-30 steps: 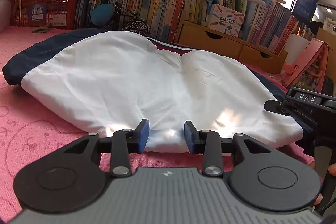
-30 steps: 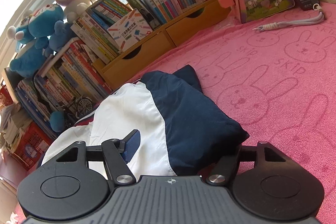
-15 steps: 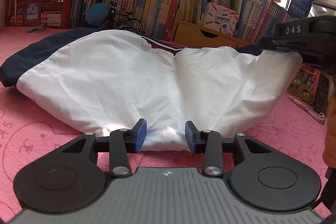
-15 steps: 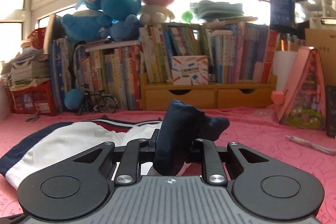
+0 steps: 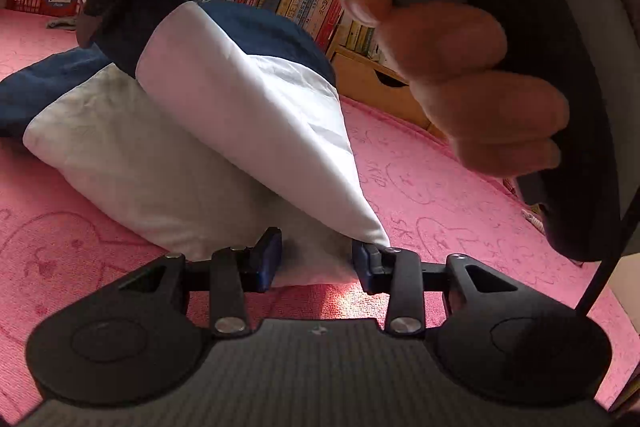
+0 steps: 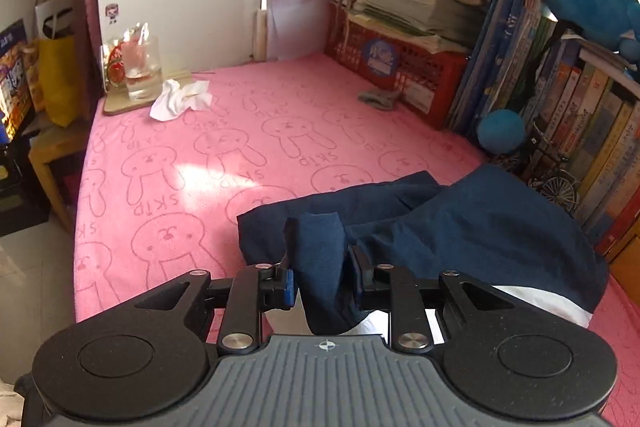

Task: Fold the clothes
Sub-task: 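Grasp the folded navy fabric with the left tool while the right tool holds the white bundle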

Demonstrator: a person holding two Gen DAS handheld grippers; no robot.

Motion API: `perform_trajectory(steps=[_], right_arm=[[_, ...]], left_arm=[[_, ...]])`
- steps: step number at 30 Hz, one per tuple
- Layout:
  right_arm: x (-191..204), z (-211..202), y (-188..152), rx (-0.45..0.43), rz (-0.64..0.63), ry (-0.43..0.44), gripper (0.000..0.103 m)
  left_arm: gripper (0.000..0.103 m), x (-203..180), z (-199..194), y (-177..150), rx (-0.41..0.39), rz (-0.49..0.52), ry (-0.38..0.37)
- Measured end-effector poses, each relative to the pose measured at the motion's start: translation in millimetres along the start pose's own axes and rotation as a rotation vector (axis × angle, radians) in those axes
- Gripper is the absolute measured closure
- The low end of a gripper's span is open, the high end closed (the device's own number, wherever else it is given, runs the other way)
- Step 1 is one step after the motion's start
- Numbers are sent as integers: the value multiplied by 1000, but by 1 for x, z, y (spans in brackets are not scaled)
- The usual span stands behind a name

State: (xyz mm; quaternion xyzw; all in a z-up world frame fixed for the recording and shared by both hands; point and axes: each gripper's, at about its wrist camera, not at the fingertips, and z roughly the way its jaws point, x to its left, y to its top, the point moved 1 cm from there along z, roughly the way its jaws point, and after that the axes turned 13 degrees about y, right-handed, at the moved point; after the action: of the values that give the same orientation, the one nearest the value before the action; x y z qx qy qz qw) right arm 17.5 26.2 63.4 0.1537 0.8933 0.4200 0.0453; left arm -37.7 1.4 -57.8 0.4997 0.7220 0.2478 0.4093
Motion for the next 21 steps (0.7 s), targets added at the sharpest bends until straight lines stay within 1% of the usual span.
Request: perform_trajectory(steps=[1,2,3,4,5,6,7,9,10,11,12,13,15,17,18,21], right_arm=[[-1,-14,-1,-50,13,-12,40],[-3,-29,-3,-107,31,-28,33],[-4,-45,-5,-164,50,-43,29],[-7,-61,-9,-218,85,-73,28],[-11,-79,-18,-279,138,-134,27],[-14,-92,-28,-327,186,-198,24],[-14,-104,-47,-373,254,-281,24],[-12,-130,-89,-462,401,-458,24],[-9,-135,-109,-483,462,-512,24],[-6,-137,-133,-493,530,-552,24],[-1,-133,-150,-487,584,-568,24],[4,-129,-166,-478,635,-579,24],[15,-113,-187,-442,706,-568,24],[25,-86,-193,-389,728,-540,24],[28,-75,-192,-364,728,-529,24],[37,-44,-178,-309,691,-572,24]], left_arm=[[66,9,0,1,13,-51,-37],[65,21,1,2,34,-116,-85],[64,33,1,3,56,-184,-136],[65,43,0,4,65,-227,-174],[64,52,-1,4,71,-263,-209],[63,57,-6,5,61,-265,-208],[59,61,-11,5,47,-257,-197],[52,70,-26,9,-8,-232,-184],[52,74,-31,11,-23,-231,-193],[51,80,-37,14,-37,-241,-214],[46,84,-41,18,-48,-259,-231],[41,87,-42,23,-52,-275,-240],[40,85,-35,33,-55,-277,-239],[35,82,-22,42,-47,-282,-216],[30,81,-14,46,-42,-297,-203],[29,87,7,52,3,-390,-153]])
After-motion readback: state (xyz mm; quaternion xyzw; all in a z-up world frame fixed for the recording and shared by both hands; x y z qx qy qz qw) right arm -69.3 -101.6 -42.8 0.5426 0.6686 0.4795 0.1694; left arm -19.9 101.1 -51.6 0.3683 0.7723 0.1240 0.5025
